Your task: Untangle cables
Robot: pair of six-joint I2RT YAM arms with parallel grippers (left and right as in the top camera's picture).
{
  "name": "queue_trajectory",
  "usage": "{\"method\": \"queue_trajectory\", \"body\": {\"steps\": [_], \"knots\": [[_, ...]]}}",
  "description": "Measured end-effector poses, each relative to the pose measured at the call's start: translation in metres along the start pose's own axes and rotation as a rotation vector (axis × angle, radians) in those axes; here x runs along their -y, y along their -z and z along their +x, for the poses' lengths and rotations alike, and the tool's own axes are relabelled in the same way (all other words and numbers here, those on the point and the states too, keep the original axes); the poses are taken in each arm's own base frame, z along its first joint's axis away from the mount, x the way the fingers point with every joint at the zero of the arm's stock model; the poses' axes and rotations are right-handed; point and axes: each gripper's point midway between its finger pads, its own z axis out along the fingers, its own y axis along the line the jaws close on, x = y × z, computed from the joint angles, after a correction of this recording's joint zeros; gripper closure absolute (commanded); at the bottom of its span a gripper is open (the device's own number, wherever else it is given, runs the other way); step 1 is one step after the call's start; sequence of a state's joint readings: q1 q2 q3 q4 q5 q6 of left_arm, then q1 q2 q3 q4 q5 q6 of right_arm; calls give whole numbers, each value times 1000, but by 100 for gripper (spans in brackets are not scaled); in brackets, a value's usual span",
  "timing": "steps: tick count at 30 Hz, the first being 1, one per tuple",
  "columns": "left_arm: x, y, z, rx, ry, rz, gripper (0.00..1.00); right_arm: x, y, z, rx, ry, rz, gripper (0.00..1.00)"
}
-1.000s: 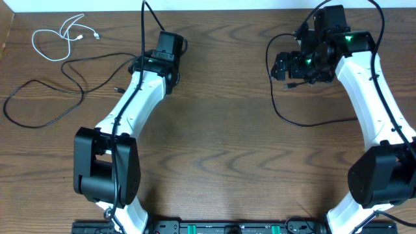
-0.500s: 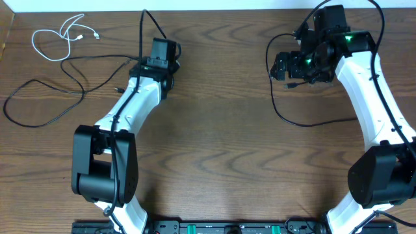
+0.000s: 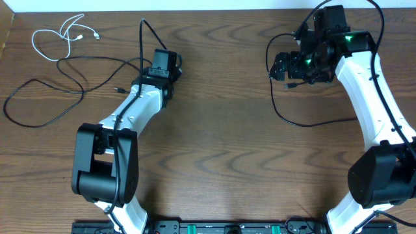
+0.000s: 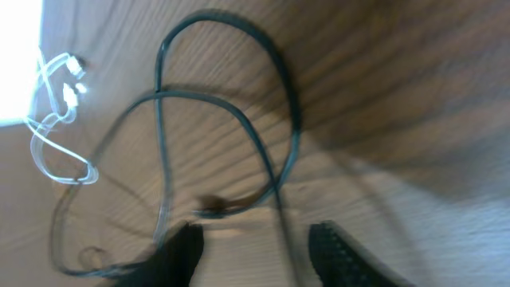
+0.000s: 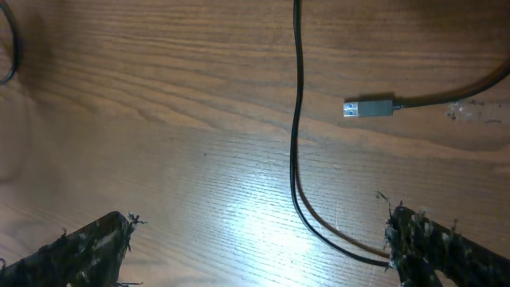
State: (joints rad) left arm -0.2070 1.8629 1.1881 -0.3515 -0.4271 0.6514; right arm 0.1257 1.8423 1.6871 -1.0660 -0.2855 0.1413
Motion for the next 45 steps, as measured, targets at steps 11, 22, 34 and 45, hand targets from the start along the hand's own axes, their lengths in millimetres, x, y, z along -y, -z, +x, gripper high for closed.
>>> {"method": "queue_trajectory", "body": {"steps": [11,22,34,45], "knots": [[17,76,-32,225,468,325,4,-1,0,3,-10,-1,-2,1],[45,147,-15,147,843,698,3,-15,-4,8,-26,30,-13,1],[17,114,70,-323,1589,609,7,-32,-7,6,-13,72,-29,1],[55,74,124,-665,2249,307,13,-32,-8,4,-2,75,-31,1]]}}
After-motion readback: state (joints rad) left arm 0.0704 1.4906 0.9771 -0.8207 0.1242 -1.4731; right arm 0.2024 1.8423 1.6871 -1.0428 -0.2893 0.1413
